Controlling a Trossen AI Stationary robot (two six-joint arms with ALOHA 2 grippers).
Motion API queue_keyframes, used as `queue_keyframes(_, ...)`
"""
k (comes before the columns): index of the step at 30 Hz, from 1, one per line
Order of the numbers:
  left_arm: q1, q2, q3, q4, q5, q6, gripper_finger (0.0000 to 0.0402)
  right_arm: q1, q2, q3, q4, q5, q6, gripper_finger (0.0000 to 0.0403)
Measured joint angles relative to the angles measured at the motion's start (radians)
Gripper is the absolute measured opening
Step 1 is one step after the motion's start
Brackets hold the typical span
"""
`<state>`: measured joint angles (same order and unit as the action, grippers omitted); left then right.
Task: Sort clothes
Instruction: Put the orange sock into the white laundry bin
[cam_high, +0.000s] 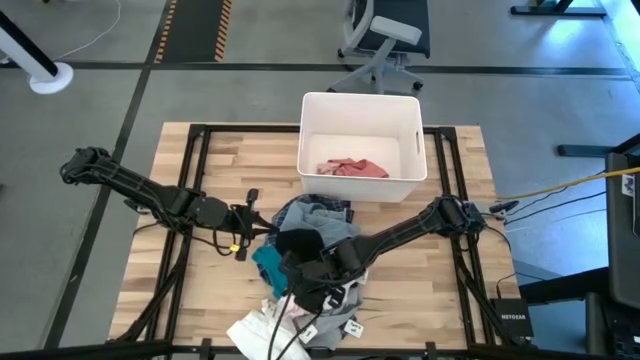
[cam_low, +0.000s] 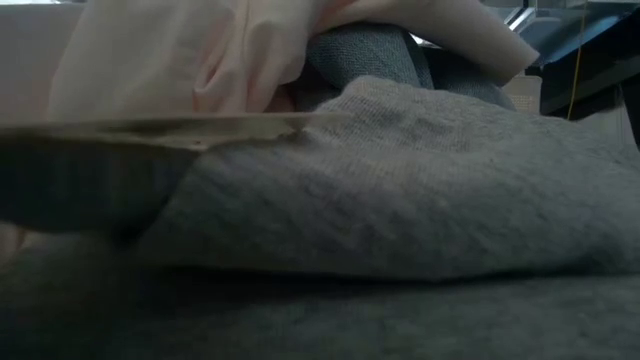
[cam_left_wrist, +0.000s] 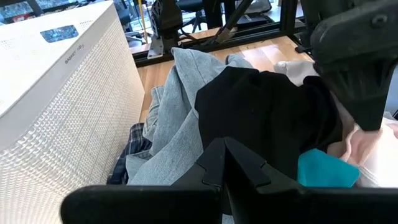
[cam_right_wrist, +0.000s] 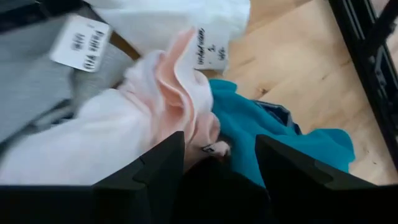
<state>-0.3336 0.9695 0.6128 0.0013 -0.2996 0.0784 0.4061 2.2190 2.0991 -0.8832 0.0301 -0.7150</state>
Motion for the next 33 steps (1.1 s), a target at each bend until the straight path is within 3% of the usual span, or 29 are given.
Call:
queue_keyframes(11,0.0,0.0,0.0,0.0,0.0,0.0,0.0,0.0,0.056,0.0,0.004,-0.021,0.002,0.0198)
queue_keyframes(23,0.0,0.0,0.0,-0.002,0.0,0.0,0.0,0.0,0.056,0.0,-0.02,0.013,-0.005,0.0017)
queue_keyframes(33,0.0,0.0,0.0,-0.009,0.0,0.0,0.0,0.0,0.058,0.079,-0.07,0.02,-0.02,0.0023)
